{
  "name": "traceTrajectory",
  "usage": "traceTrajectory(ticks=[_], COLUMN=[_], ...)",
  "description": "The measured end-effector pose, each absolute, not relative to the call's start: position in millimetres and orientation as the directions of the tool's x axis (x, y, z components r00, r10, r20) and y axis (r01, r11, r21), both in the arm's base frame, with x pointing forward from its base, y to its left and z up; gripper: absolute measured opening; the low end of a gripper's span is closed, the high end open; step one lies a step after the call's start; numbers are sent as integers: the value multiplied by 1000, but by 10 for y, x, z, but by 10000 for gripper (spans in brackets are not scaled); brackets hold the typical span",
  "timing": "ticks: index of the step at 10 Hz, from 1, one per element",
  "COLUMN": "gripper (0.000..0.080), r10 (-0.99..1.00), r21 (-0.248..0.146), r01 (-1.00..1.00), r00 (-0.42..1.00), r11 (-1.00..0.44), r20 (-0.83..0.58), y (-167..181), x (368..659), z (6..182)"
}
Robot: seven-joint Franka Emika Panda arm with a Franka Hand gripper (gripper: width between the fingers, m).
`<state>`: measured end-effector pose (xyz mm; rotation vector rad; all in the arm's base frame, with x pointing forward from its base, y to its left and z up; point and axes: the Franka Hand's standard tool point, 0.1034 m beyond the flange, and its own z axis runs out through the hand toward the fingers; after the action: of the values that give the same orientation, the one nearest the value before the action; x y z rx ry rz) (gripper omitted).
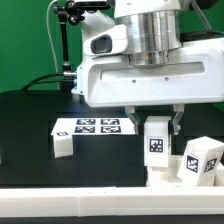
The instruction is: Assemble stool
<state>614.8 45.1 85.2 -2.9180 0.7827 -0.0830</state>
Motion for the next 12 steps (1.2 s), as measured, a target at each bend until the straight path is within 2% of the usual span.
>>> traceTrajectory(ticks=[2,6,10,12], gripper=[338,338,338,338], r10=[-637,-771,-929,-979], r21=[-134,-124,-109,-101], r01=[-633,-769,-927,-979], r00=[770,636,365,186], r11=[-763,-627,-358,-178], r20=[-10,-39,-54,-79], y=[436,435,465,480], x=[6138,6129,6122,6116], z=[849,843,840,840])
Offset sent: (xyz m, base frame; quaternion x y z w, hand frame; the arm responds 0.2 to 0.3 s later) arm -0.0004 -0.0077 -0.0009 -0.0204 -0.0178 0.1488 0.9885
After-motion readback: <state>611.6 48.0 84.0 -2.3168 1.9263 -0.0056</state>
